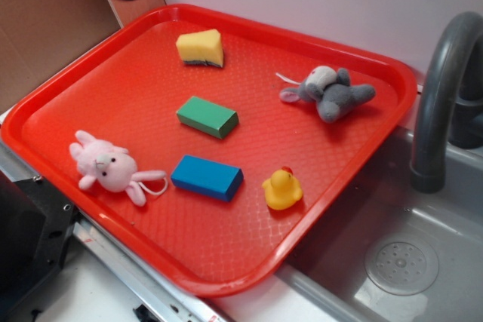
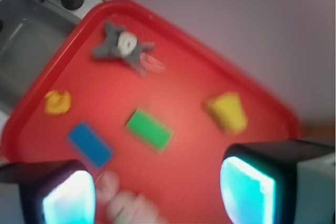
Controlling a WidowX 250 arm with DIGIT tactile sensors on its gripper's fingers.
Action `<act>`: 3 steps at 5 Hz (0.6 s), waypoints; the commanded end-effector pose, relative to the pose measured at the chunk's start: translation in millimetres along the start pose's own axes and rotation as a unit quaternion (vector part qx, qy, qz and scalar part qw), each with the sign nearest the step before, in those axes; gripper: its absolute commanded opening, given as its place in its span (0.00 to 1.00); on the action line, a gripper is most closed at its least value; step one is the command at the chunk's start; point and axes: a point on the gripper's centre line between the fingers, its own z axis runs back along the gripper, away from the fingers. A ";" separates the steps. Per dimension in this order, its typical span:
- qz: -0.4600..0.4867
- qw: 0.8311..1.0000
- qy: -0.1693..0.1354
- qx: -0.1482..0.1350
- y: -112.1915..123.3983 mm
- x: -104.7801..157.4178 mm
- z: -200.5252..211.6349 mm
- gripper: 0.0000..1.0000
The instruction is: Grab the gray animal.
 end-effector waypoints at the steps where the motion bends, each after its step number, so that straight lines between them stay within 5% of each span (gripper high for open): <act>1: -0.204 0.978 0.007 0.034 -15.7 73.3 -43.1 1.00; 2: -0.293 0.955 0.055 0.016 -35.9 78.0 -79.1 1.00; 3: -0.315 0.947 0.069 0.003 -44.9 77.0 -96.8 1.00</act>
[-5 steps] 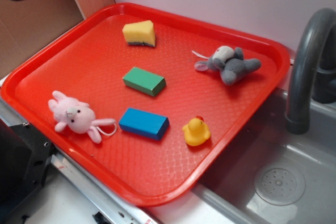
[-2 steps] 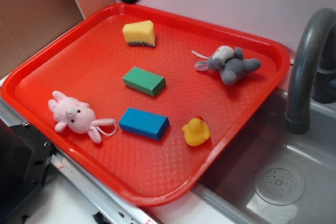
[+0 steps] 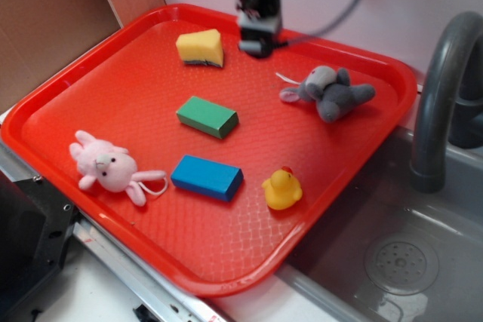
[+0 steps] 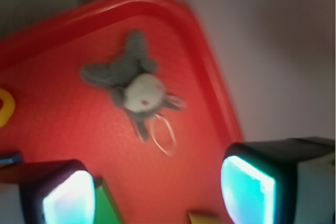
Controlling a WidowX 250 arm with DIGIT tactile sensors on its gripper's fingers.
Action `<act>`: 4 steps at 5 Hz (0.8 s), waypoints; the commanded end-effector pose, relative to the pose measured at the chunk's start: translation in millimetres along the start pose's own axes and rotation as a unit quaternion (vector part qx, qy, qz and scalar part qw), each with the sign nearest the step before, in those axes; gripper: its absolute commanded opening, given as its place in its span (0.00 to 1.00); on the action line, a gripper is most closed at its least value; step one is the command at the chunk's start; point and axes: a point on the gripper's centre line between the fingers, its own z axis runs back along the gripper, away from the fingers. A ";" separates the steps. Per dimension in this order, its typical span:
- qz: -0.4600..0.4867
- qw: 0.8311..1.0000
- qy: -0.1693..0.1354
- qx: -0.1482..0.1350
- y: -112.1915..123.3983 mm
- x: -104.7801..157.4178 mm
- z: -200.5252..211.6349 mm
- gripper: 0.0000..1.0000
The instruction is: Grab the gray animal.
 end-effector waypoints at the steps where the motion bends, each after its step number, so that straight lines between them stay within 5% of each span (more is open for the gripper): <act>1: -0.012 1.000 0.011 0.022 -7.9 25.2 -17.9 1.00; 3: -0.005 1.000 0.003 0.003 8.9 38.0 -35.4 1.00; 4: -0.018 0.999 -0.009 -0.051 7.8 50.9 -58.0 1.00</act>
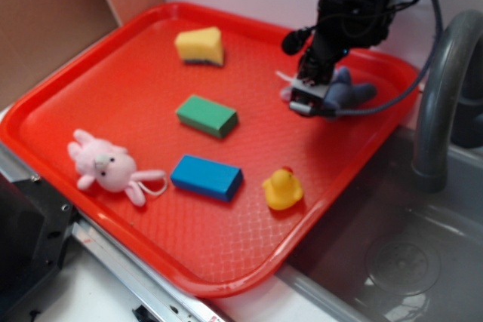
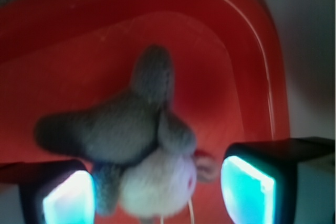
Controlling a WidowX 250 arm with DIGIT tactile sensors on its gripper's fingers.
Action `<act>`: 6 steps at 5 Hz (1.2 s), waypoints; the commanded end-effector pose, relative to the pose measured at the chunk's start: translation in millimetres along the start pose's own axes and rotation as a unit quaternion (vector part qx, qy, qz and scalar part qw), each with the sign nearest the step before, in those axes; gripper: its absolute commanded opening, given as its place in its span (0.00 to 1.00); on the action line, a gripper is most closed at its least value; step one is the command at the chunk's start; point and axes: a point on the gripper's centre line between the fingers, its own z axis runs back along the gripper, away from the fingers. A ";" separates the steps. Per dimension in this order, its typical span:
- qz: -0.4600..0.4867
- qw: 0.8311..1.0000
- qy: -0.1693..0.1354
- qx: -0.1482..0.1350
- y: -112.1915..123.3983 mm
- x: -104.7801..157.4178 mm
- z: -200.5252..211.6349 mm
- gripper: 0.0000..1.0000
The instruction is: Grab the gray animal.
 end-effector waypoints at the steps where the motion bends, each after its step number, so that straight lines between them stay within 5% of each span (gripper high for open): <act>1: 0.015 0.998 -0.048 -0.045 -0.8 6.8 -13.7 0.00; 2: 0.052 0.998 -0.038 -0.027 -4.0 -5.4 -7.8 0.00; 3: 0.179 0.982 -0.049 -0.028 -11.1 -43.1 29.2 0.00; 4: 0.302 0.953 -0.021 -0.016 -18.4 -84.0 67.2 0.00; 6: 0.527 0.849 0.007 -0.038 -41.5 -141.4 115.0 0.00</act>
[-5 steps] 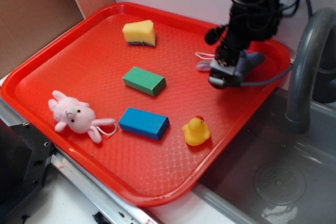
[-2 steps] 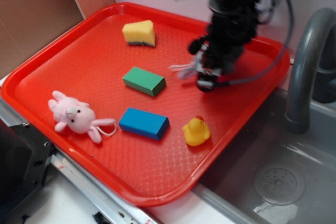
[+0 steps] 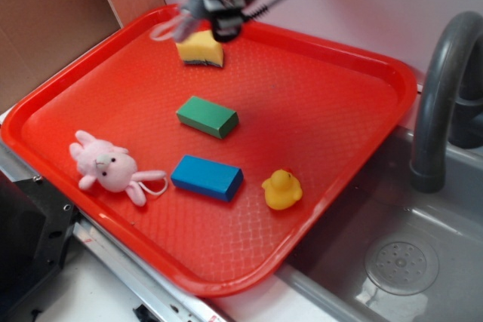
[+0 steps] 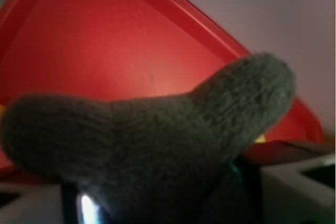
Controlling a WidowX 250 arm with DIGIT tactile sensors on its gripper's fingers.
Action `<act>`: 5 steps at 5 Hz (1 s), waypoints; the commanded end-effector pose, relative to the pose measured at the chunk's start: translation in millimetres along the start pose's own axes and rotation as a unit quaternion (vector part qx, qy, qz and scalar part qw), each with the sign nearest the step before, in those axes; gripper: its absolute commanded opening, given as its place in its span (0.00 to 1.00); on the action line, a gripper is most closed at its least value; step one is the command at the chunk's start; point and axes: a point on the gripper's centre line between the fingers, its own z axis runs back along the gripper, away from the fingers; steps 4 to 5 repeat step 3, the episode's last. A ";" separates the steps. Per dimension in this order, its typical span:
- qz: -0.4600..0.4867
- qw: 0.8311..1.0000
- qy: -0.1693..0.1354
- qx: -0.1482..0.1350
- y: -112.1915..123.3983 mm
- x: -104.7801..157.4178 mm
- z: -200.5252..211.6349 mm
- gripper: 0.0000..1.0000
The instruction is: Grab the gray animal.
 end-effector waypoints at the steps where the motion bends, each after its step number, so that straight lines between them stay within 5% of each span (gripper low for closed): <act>1: 0.248 0.968 -0.019 -0.038 -16.3 -40.8 54.2 0.00; 3: 0.234 0.967 -0.085 -0.063 -12.1 -58.4 68.0 0.00; 5: 0.234 0.967 -0.085 -0.063 -12.1 -58.4 68.0 0.00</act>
